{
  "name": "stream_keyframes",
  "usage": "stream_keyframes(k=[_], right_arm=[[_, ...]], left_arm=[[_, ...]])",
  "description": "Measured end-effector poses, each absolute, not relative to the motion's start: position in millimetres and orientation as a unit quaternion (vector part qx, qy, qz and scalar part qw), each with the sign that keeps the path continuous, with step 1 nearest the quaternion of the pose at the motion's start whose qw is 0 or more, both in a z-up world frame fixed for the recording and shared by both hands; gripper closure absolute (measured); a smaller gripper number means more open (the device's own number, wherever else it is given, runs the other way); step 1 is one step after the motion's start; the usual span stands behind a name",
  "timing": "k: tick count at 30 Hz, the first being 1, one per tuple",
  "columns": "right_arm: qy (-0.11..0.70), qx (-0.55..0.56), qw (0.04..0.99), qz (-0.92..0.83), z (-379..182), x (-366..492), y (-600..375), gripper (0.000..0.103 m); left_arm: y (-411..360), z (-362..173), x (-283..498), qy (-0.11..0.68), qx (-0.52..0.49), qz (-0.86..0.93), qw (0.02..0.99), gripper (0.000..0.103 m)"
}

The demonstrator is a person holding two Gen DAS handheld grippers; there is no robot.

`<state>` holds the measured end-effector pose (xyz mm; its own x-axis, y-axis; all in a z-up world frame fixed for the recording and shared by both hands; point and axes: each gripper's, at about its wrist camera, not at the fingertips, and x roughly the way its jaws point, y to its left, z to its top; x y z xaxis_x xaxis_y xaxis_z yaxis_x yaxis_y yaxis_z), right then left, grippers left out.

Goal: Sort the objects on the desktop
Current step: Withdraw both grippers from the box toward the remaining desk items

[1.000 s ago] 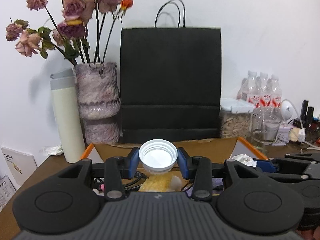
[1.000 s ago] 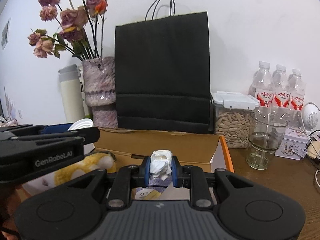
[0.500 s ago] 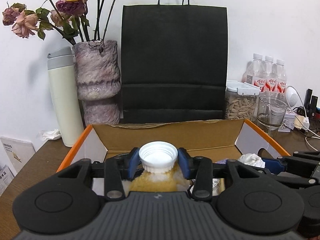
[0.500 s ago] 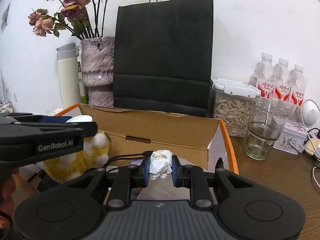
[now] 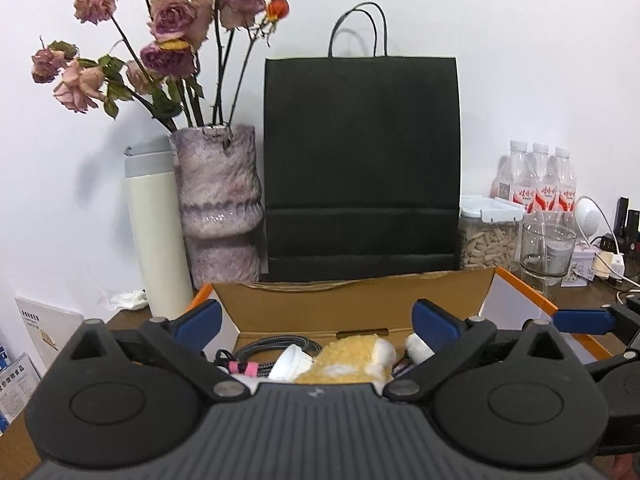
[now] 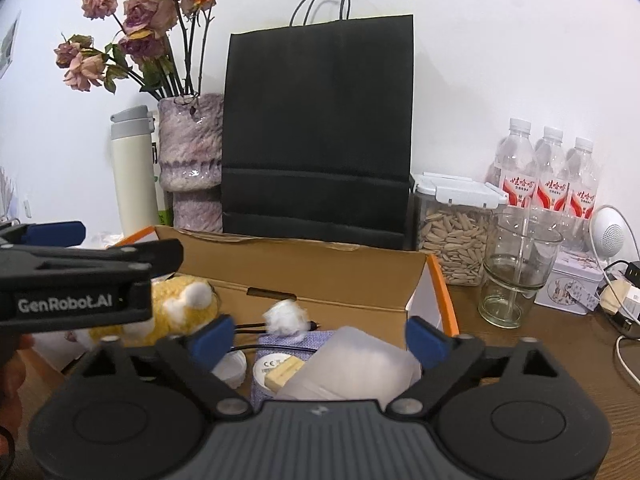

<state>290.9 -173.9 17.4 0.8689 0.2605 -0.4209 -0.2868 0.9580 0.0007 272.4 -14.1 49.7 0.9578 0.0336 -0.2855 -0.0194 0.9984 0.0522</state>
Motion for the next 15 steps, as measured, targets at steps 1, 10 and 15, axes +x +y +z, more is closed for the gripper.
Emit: stream_keyframes(k=[1,10,15], right_arm=[[0.213,-0.031,0.966,0.142,18,291,-173,0.000],[0.202,-0.035,0.969,0.140,21,280,-175,0.000],[0.191,-0.033,0.971,0.136,22,266,-182,0.000]], left_arm=[[-14,50,272,0.145,0.027,0.018,0.989,0.000],[-2,51,263,0.143,0.011,0.025,0.989,0.000],[3,53,248,0.136,0.014,0.032,0.990,0.000]])
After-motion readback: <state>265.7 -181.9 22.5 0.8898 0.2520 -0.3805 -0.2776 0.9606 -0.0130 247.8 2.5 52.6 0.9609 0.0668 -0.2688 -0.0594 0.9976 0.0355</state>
